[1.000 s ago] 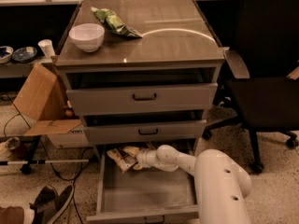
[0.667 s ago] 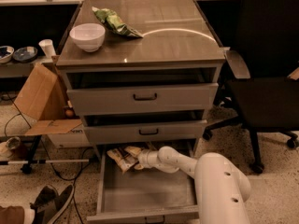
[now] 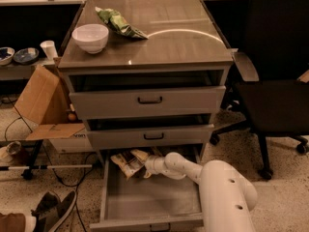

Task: Pick brown chip bag from bottom drawer and place on counter

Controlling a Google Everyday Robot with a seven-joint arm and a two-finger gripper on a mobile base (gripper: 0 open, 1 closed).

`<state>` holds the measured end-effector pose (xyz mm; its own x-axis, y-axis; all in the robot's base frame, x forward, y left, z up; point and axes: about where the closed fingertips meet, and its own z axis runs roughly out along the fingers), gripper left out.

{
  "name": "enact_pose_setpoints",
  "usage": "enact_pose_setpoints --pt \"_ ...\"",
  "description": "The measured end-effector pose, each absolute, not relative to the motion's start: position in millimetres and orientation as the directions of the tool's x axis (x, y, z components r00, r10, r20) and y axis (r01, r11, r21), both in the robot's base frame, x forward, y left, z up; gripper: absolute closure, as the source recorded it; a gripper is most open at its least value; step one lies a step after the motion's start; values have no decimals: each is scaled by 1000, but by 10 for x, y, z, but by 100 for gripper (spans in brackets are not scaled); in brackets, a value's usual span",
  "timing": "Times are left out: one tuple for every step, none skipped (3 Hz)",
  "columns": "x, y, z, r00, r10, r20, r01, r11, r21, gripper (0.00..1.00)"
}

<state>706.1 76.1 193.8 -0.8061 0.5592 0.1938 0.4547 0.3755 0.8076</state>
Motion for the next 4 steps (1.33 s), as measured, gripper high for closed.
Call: enact_pose_setpoints --pt "7104 753 1827 -805 558 202 464 379 801 10" --pt "7171 798 1739 -809 548 214 467 378 800 15" --pt "7257 900 1706 -820 526 224 456 364 813 15" --pt "7307 965 1716 -828 513 227 446 356 821 15"
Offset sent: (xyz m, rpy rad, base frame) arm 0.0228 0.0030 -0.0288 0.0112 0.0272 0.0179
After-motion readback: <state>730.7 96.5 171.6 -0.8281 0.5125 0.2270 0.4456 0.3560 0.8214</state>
